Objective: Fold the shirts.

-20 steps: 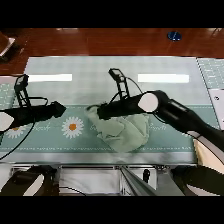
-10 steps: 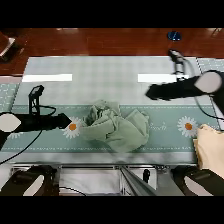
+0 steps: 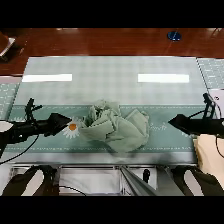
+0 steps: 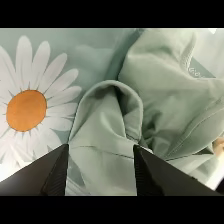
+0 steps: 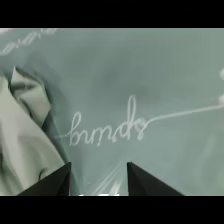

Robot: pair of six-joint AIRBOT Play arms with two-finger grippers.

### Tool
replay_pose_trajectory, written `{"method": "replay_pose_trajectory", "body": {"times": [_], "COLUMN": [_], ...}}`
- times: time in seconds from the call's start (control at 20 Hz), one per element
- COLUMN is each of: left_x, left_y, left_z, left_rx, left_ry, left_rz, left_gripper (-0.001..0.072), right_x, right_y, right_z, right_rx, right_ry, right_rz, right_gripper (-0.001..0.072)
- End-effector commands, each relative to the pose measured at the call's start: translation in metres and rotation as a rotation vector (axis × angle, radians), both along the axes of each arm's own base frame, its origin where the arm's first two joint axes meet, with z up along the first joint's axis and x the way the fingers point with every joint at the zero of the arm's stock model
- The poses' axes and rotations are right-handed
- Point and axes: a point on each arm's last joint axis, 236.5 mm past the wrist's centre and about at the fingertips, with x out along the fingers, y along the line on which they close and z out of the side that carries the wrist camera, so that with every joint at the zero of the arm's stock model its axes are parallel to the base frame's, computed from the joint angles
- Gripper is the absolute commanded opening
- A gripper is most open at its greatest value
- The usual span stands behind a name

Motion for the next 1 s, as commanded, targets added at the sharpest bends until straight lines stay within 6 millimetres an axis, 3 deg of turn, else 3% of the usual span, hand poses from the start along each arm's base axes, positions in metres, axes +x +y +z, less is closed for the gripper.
{"method": "replay_pose_trajectory", "body": {"times": [0.0,0.2,0.35,0.55,0.7,0.85,0.9,0.95], "left_x": [-0.016,-0.042,-0.031,-0.015,-0.013,-0.011,-0.009,-0.008], "left_y": [-0.021,-0.063,-0.086,-0.085,-0.084,-0.082,-0.082,-0.084], "left_z": [-0.016,-0.040,-0.041,-0.046,-0.049,-0.052,-0.055,-0.054], "left_rx": [-0.093,-0.133,-0.184,-0.161,-0.154,-0.137,-0.120,-0.108], "left_ry": [0.071,0.158,0.130,0.101,0.102,0.099,0.092,0.070], "left_rz": [-0.104,-0.291,-0.277,-0.212,-0.203,-0.194,-0.193,-0.212], "left_gripper": [0.0502,0.0502,0.0502,0.0501,0.0479,0.0168,0.0030,0.0025], "right_x": [-0.017,-0.023,-0.026,-0.035,-0.034,-0.032,-0.032,-0.033], "right_y": [0.022,0.041,0.047,0.057,0.063,0.067,0.067,0.067], "right_z": [-0.017,-0.018,-0.021,-0.024,-0.025,-0.025,-0.025,-0.025], "right_rx": [0.083,0.090,0.072,0.054,0.044,0.043,0.043,0.044], "right_ry": [0.024,0.043,0.058,0.085,0.077,0.068,0.069,0.072], "right_rz": [0.006,0.061,0.077,0.120,0.128,0.127,0.127,0.128], "right_gripper": [0.0406,0.0406,0.0406,0.0406,0.0406,0.0406,0.0406,0.0406]}}
